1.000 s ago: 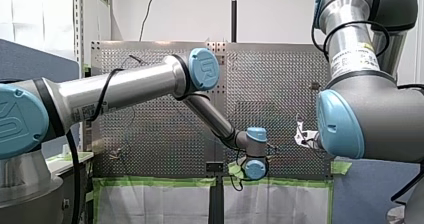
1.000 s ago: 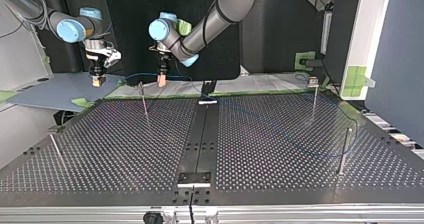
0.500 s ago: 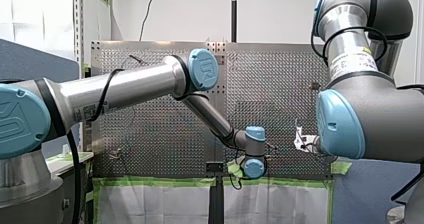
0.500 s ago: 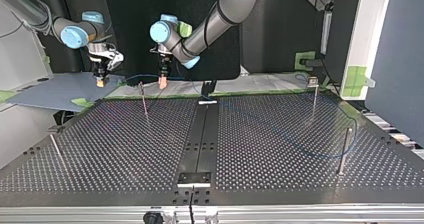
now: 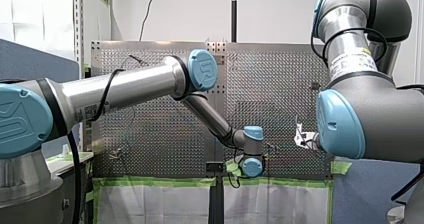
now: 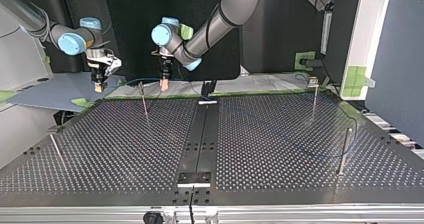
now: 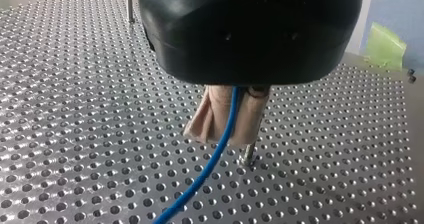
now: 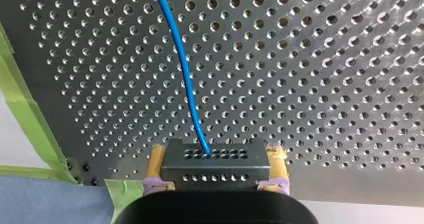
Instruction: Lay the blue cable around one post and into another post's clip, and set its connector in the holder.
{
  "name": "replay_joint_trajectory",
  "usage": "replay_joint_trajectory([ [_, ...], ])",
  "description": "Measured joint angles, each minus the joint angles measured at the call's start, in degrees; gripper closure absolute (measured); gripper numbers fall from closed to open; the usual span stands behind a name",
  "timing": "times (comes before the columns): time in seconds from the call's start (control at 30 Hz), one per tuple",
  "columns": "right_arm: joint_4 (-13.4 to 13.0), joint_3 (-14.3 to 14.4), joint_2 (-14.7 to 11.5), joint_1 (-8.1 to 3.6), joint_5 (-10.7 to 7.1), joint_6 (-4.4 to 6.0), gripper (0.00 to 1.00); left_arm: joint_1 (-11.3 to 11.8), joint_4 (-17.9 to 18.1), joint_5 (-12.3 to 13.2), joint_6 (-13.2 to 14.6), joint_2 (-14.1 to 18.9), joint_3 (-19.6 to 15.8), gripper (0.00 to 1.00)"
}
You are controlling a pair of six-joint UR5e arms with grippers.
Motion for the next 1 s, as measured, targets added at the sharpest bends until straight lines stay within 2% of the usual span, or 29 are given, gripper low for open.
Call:
replay_joint_trajectory([
  [0.63, 0.9, -0.4, 1.1, -0.36, 0.98, 0.12, 1.00, 0.1, 1.0, 0.0, 0.3, 0.0, -0.7, 1.00],
  [1.0, 1.8, -3.0, 5.2, -0.30, 1.23, 0.04, 1.00, 0.4, 1.1, 0.4, 0.3, 0.0, -0.3, 1.00],
])
